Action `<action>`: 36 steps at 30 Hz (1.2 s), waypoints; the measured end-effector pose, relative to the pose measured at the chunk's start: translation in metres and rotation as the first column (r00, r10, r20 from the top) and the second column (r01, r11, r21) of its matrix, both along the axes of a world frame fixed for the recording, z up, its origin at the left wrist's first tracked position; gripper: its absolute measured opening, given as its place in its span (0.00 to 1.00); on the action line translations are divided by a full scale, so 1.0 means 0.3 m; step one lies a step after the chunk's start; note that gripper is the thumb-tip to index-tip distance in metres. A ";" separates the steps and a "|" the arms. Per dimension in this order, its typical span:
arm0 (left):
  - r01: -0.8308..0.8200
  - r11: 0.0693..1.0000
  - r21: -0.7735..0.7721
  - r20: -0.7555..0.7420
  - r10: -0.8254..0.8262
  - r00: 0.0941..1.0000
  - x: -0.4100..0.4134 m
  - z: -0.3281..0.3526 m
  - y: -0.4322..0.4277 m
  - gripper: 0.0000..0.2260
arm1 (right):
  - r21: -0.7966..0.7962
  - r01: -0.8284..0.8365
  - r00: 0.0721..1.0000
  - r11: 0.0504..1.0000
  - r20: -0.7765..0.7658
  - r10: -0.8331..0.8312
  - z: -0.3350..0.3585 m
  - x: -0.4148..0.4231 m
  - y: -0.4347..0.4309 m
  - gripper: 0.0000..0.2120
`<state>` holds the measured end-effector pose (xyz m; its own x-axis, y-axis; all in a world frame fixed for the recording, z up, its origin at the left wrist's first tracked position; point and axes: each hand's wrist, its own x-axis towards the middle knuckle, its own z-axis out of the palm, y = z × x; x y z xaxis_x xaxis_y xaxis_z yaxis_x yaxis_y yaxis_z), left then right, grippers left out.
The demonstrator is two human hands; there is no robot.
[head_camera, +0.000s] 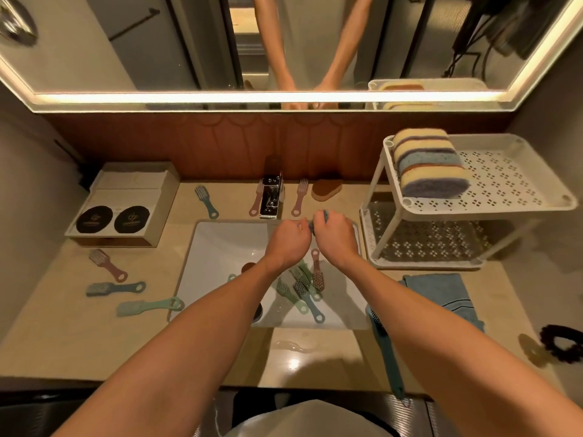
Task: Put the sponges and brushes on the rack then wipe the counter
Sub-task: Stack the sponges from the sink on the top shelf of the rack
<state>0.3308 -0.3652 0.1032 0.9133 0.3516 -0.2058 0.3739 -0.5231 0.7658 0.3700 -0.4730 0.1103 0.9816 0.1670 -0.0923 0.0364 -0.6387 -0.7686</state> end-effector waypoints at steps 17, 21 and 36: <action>-0.160 0.847 -0.506 0.075 0.228 0.971 0.131 0.182 0.017 0.36 | 0.191 -0.206 0.976 0.960 0.110 0.188 0.320 0.104 -0.112 0.22; -0.111 0.843 -0.526 0.107 0.195 0.975 0.145 0.259 -0.041 0.38 | 0.141 -0.257 0.965 0.956 0.097 0.245 0.389 0.141 -0.202 0.22; -0.114 0.940 -0.322 0.385 0.240 0.891 0.302 0.439 -0.256 0.23 | -0.132 -0.309 0.867 0.942 0.369 0.336 0.513 0.231 -0.574 0.21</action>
<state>0.4213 -0.4418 0.2351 0.8643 0.4993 0.0608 0.0564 -0.2162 0.9747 0.4392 -0.6451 0.2643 0.8356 0.4868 0.2547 0.5296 -0.5903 -0.6091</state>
